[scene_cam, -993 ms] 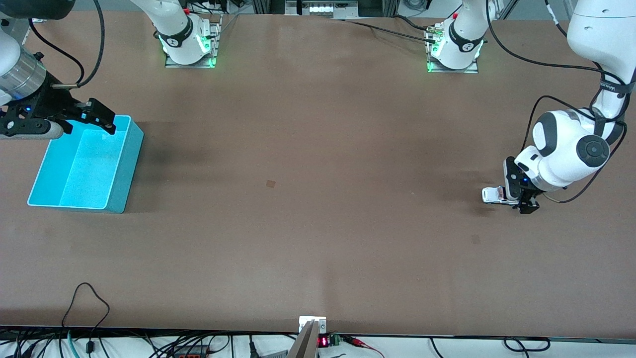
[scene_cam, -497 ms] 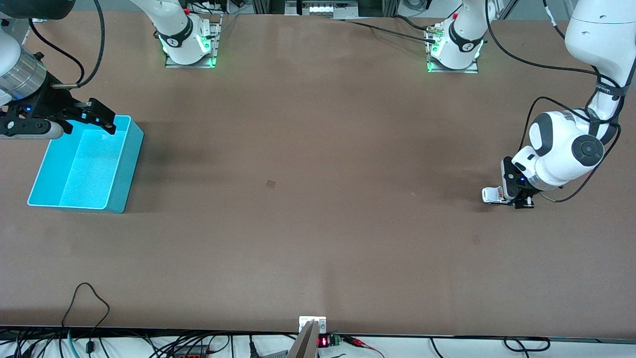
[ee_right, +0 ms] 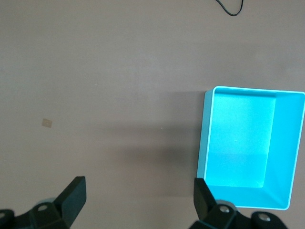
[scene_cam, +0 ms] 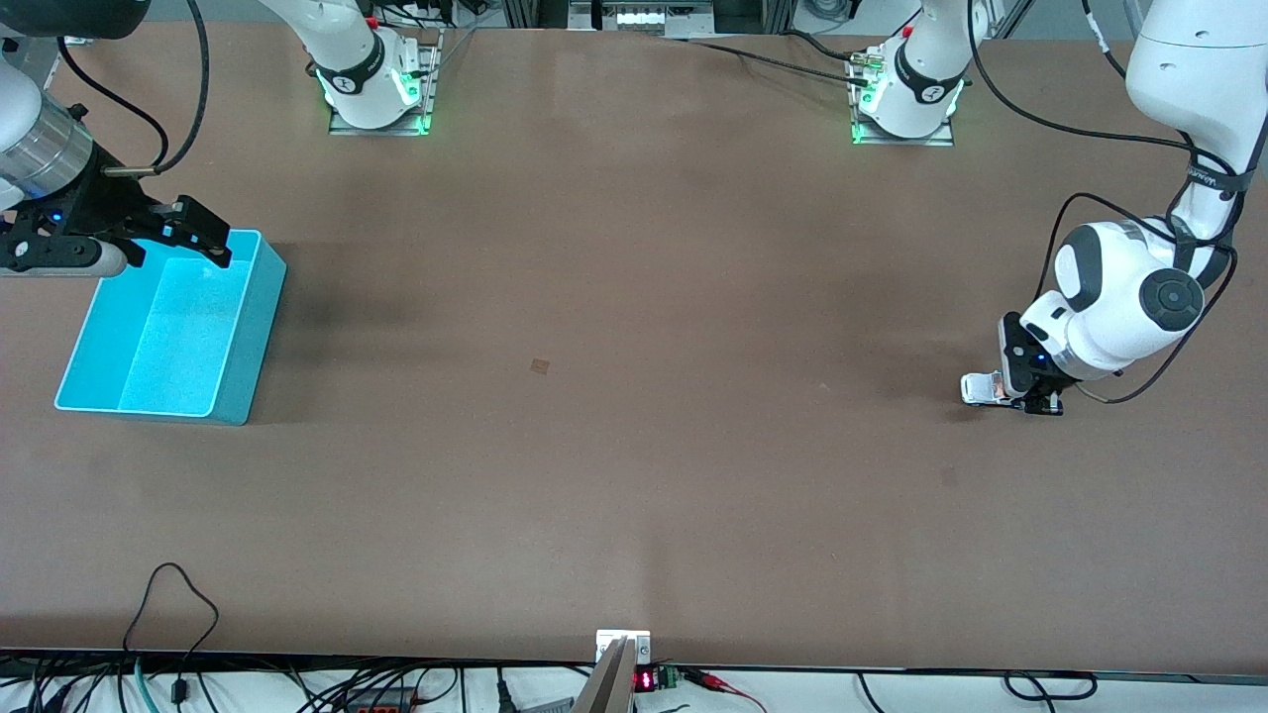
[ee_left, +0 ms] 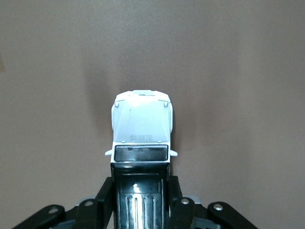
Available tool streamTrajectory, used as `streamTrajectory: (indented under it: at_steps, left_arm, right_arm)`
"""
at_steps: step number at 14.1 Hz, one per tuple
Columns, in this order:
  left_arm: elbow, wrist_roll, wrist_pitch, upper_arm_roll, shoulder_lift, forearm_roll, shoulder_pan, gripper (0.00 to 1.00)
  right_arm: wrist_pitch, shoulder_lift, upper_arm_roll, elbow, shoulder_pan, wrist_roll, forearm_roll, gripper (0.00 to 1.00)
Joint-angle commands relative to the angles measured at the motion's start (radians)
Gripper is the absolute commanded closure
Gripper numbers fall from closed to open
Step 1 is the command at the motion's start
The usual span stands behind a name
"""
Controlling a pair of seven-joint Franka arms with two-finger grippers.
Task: Wind and store white jeep toy
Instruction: 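Drag the jeep backward along the table with the left gripper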
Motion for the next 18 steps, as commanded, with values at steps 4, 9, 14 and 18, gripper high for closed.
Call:
streamTrajectory:
  at_steps: [4, 9, 14, 18]
  left_arm:
    - [0.011, 0.027, 0.001, 0.0, 0.06, 0.015, 0.082, 0.77]
    - [0.068, 0.152, 0.001, 0.003, 0.12, 0.014, 0.164, 0.77]
    - [0.069, 0.2, 0.0, 0.006, 0.123, 0.014, 0.252, 0.77]
    - [0.097, 0.255, 0.0, 0.012, 0.136, 0.015, 0.29, 0.77]
  right_arm:
    - [0.001, -0.007, 0.002, 0.0, 0.004, 0.004, -0.012, 0.0]
    - [0.001, -0.007, 0.002, 0.0, 0.004, 0.004, -0.012, 0.0]
    - [0.001, -0.007, 0.002, 0.0, 0.004, 0.004, -0.012, 0.0]
    - [0.001, -0.007, 0.002, 0.0, 0.004, 0.004, -0.012, 0.0]
